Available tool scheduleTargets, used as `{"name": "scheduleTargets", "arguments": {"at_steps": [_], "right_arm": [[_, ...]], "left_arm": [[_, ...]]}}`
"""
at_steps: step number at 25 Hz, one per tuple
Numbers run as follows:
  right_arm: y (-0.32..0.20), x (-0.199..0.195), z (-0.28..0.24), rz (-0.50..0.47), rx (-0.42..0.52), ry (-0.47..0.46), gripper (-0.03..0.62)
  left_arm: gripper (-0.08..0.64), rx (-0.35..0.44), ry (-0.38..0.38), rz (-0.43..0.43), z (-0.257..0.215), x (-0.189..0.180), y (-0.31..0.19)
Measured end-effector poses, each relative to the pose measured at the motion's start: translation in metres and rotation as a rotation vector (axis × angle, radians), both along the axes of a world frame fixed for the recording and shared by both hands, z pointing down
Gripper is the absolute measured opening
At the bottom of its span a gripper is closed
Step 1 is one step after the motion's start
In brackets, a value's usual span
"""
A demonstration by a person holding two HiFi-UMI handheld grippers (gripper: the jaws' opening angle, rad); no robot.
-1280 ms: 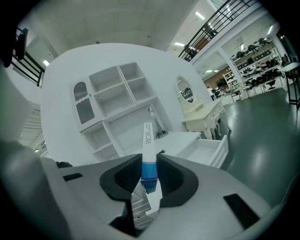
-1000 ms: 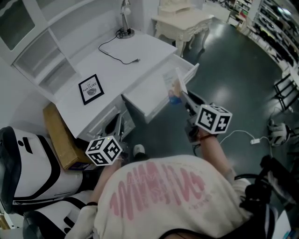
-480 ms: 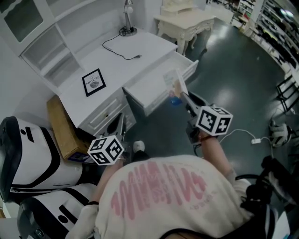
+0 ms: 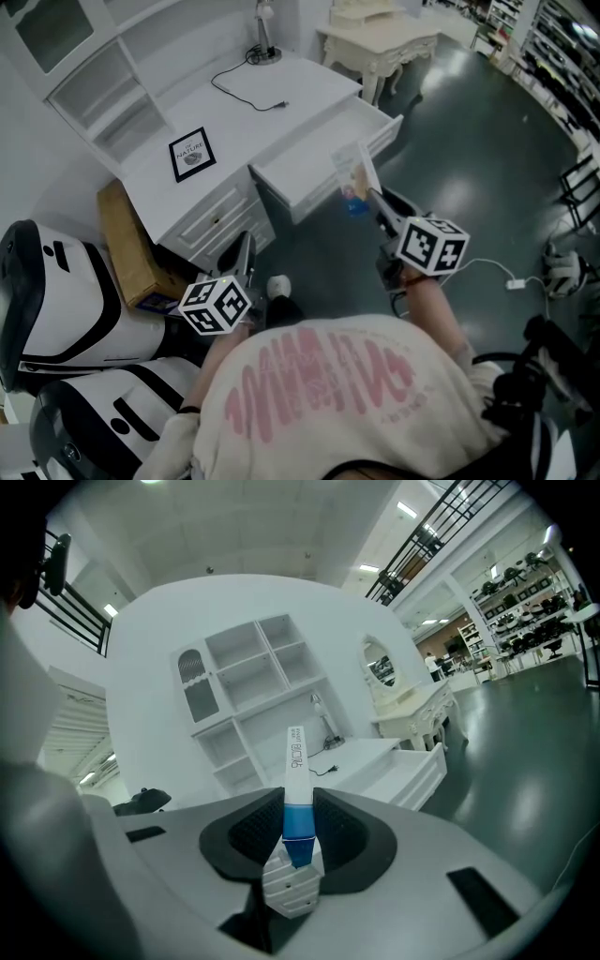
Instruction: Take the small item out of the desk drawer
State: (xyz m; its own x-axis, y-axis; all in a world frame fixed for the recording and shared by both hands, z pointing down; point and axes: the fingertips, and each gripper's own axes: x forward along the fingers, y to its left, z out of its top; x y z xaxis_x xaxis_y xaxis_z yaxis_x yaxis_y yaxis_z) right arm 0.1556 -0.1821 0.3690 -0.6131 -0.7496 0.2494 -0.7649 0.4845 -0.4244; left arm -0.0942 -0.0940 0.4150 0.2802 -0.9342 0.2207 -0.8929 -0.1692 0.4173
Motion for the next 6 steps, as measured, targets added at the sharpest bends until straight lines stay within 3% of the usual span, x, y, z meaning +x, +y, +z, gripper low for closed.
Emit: {"name": "scheduleTargets", "arguments": {"at_steps": [6], "right_arm": [[0.0036,0.0047,0.0049,-0.007,-0.016,0.006,0.104]], "left_arm": [[0.029,-0.005,0.005,-0.006,-0.0015,0.0039,0.003]]}}
